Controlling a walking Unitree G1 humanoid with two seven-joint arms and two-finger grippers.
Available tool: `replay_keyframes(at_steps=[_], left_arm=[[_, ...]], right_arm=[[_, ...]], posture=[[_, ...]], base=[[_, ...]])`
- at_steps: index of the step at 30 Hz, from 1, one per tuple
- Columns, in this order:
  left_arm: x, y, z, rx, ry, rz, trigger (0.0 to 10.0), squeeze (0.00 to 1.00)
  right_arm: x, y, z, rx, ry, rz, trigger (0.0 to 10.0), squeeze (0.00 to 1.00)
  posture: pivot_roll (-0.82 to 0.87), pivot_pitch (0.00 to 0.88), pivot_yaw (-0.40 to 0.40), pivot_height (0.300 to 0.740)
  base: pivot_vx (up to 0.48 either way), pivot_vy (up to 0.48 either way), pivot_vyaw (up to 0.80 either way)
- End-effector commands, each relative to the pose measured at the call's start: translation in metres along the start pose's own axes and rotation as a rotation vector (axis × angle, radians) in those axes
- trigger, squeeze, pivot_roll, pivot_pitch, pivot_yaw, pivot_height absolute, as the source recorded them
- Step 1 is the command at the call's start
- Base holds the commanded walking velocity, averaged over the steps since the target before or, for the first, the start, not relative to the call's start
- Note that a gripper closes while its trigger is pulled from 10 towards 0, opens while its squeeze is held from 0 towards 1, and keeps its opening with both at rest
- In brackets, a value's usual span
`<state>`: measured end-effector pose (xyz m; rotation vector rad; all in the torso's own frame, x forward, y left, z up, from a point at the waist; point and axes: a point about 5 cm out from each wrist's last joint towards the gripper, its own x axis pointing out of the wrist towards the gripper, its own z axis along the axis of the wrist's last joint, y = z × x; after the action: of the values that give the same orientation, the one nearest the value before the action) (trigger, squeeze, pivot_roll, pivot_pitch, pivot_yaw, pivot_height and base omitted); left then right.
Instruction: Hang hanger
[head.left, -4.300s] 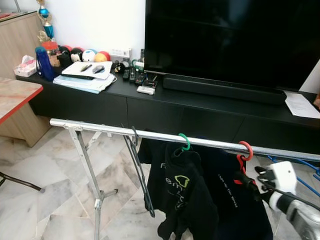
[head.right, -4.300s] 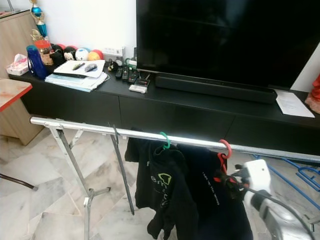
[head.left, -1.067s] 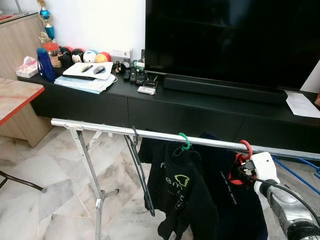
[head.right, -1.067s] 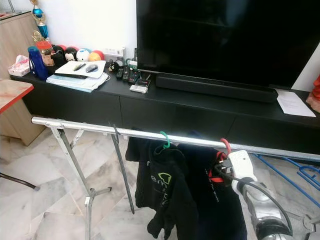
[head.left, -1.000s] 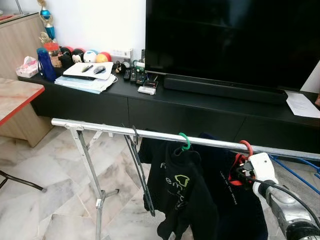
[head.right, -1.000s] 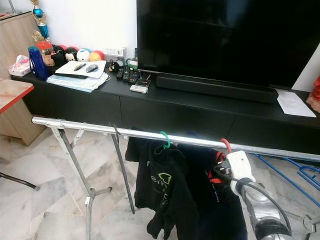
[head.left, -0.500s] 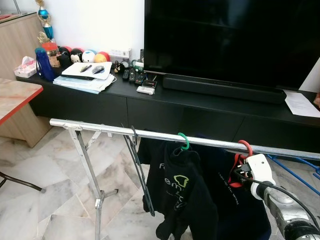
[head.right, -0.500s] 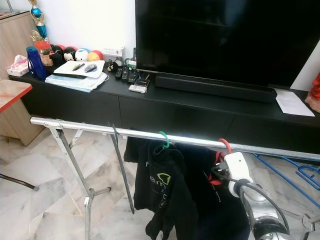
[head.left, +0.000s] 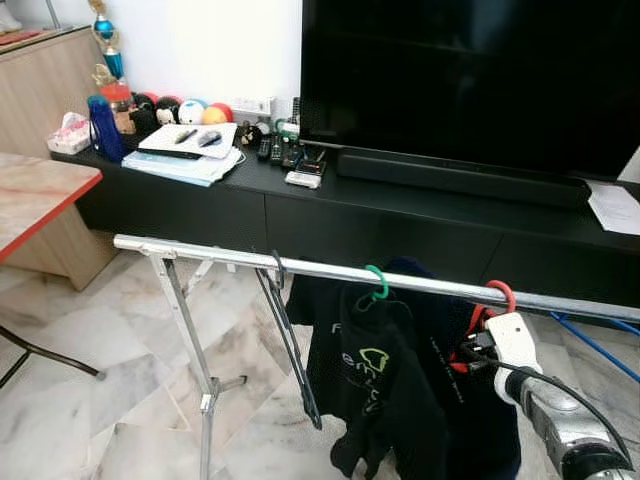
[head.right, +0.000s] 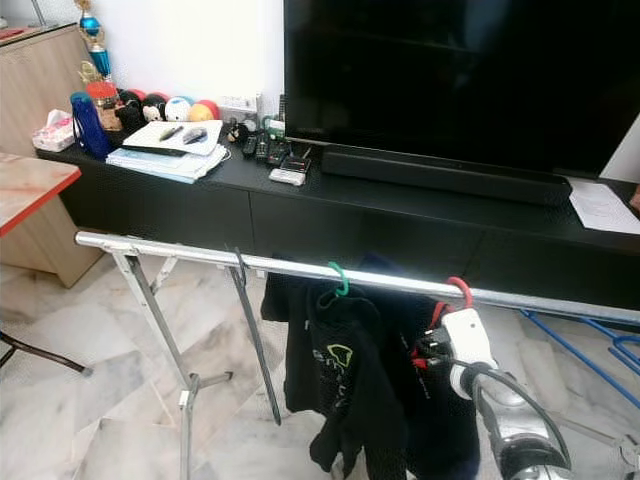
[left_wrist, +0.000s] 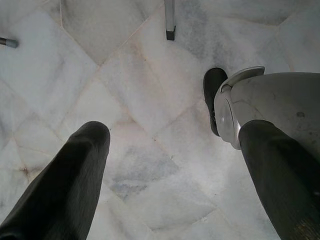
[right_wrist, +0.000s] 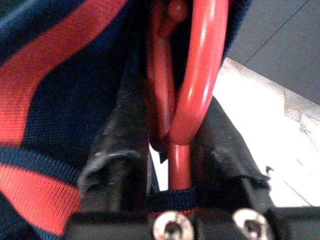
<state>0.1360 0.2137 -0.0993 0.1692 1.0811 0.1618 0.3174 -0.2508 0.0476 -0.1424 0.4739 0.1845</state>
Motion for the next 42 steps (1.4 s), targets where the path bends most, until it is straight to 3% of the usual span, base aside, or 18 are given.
replay_keyframes(at_steps=[1,18,31,39,42], left_arm=[[-0.003,-0.037,0.006,0.004,-0.021,-0.150,10.0,0.00],[-0.002,-0.030,0.005,0.012,-0.023,-0.141,10.0,0.00],[-0.002,-0.027,0.004,0.022,-0.023,-0.135,10.0,0.00],[-0.002,-0.026,0.001,0.031,-0.018,-0.138,10.0,0.00],[-0.002,-0.025,0.000,0.038,-0.016,-0.140,10.0,0.00]], right_arm=[[0.001,0.000,-0.001,0.025,0.005,-0.006,0.0,0.00],[0.002,0.003,0.013,0.089,-0.154,-0.112,0.0,0.00],[-0.008,0.006,0.021,0.163,-0.346,-0.298,0.0,0.00],[-0.032,0.008,0.002,0.192,-0.400,-0.429,0.0,0.00],[-0.046,0.010,-0.018,0.200,-0.372,-0.525,0.0,0.00]], posture=[[-0.02,0.060,-0.095,0.740],[-0.03,0.057,-0.082,0.740],[-0.03,0.058,-0.074,0.740],[-0.04,0.061,-0.073,0.740],[-0.05,0.064,-0.061,0.740]], base=[[0.000,0.000,0.00],[0.000,0.000,0.00],[0.000,0.000,0.00],[0.000,0.000,0.00],[0.000,0.000,0.00]])
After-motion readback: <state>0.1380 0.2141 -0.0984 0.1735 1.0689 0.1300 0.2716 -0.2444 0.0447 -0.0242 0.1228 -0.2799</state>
